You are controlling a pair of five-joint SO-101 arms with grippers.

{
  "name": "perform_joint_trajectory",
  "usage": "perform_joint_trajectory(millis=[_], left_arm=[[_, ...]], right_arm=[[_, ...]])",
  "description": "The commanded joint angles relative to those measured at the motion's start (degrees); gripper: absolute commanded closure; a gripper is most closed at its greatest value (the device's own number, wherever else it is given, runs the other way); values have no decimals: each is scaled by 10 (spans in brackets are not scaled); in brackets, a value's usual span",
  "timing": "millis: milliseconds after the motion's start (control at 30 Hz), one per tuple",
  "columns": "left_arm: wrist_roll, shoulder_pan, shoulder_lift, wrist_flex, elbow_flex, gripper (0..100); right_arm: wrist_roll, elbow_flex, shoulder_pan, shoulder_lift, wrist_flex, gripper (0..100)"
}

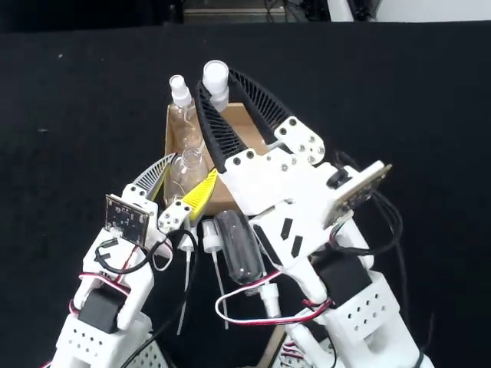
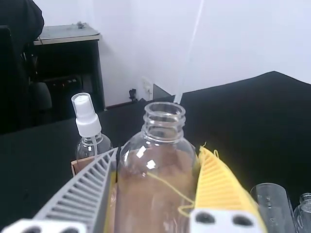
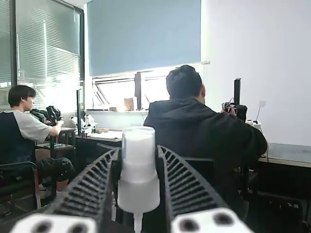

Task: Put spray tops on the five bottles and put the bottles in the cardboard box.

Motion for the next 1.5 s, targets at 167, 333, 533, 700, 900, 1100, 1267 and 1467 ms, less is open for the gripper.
perform_joint_trajectory(millis=[167,333,533,700,900,1100,1267,1467], left_arm=[[3,5,-6,-16,-10,970],[3,3,-6,-16,-12,970],[2,3,-6,-16,-8,970],[2,3,-6,-16,-10,970],[2,3,-6,-16,-9,970],[2,3,-6,-16,-9,970],[2,5,-6,-16,-7,970],[2,2,-6,-17,-8,970]], right_arm=[[5,-13,-31,88,-17,987],[9,-15,-56,88,35,986],[9,-15,-56,66,125,985],[5,-15,-61,14,185,839],[5,-16,-90,-10,221,834],[9,-31,-79,-32,225,867],[9,-49,-2,-47,243,988],[9,-74,141,-52,368,972]])
